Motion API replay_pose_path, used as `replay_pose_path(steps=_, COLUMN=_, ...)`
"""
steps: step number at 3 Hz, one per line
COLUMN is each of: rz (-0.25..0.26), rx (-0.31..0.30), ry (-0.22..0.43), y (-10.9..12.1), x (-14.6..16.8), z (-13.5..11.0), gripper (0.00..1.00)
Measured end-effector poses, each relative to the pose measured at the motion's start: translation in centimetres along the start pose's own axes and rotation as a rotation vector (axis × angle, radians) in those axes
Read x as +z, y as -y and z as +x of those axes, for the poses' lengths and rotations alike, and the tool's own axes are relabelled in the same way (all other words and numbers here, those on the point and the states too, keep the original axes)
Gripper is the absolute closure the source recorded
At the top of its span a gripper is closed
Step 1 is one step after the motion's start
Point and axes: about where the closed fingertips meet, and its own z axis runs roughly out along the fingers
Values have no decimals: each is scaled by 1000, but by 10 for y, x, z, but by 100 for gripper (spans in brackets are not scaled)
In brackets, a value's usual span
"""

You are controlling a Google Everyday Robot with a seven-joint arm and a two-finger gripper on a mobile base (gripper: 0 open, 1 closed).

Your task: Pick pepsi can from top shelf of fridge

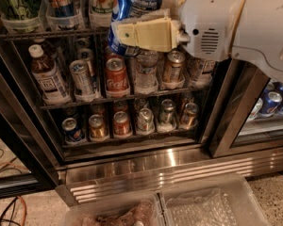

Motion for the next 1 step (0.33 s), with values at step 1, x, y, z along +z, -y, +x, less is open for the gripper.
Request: replay_pose_path(steps=1, rz=-13, rx=8, ry=6, y=-7, x=-1, z=-2, gripper=100)
